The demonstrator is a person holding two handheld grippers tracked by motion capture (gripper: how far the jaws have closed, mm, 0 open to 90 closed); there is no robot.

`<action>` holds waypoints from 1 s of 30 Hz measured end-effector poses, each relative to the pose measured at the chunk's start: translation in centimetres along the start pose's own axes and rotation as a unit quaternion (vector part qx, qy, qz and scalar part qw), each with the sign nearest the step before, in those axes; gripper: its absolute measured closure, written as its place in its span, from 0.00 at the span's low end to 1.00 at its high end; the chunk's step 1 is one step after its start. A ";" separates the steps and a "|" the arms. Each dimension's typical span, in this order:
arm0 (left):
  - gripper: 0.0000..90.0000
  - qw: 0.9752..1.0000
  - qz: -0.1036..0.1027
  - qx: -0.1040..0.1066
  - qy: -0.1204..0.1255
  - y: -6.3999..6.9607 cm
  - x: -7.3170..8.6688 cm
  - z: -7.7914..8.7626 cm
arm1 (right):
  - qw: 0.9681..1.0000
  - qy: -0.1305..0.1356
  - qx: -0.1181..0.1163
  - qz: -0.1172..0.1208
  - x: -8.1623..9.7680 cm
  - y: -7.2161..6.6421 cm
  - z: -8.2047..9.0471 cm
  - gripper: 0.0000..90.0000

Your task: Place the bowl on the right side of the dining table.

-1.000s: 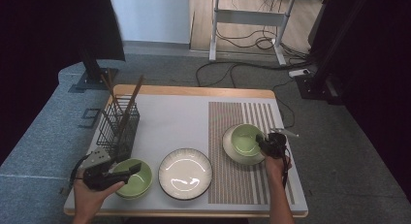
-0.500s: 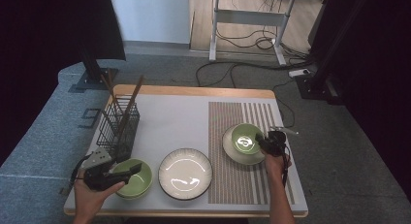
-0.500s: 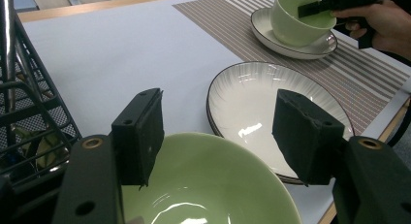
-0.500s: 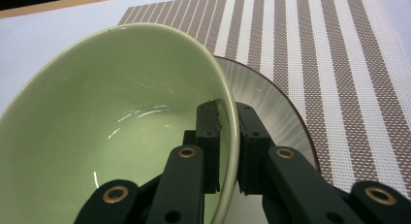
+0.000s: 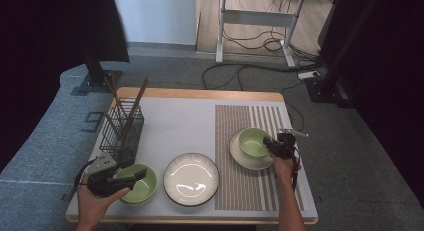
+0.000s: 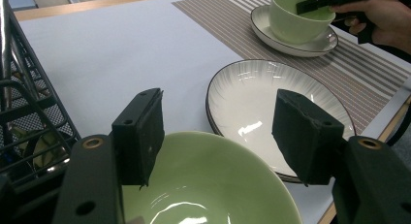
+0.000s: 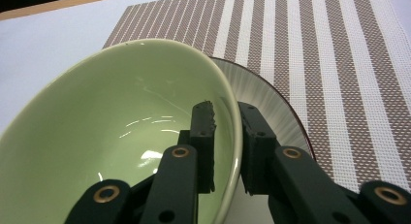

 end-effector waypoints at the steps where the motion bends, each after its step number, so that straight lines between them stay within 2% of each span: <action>1: 0.40 1.000 0.000 0.001 0.000 0.0 0.0 0.0 | 1.000 0.001 0.000 0.001 0.0 0.0 0.0 0.87; 10: 0.40 1.000 0.000 0.001 0.000 0.1 0.0 -0.1 | 1.000 0.011 0.001 0.002 -0.3 0.0 0.2 0.84; 20: 0.40 1.000 0.000 0.001 0.001 0.0 0.0 0.0 | 1.000 0.021 0.007 0.015 -0.5 -0.1 0.6 0.78; 24: 0.40 1.000 0.000 -0.002 0.003 -0.1 -0.1 0.1 | 0.999 0.046 0.011 0.021 -1.1 -0.3 1.5 0.73; 30: 0.40 1.000 0.003 0.000 0.010 -0.3 -0.1 0.2 | 0.996 0.078 0.005 0.041 -1.7 -1.4 3.2 0.61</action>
Point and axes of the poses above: each handheld gripper's, and its own axes: z roughly backward along the jaws, x roughly out of its underside, y roughly to its right, the point moved 10 cm from there along -z, roughly forward along the jaws, and after that the axes turned 8 degrees about -y, right-handed, at the moved point
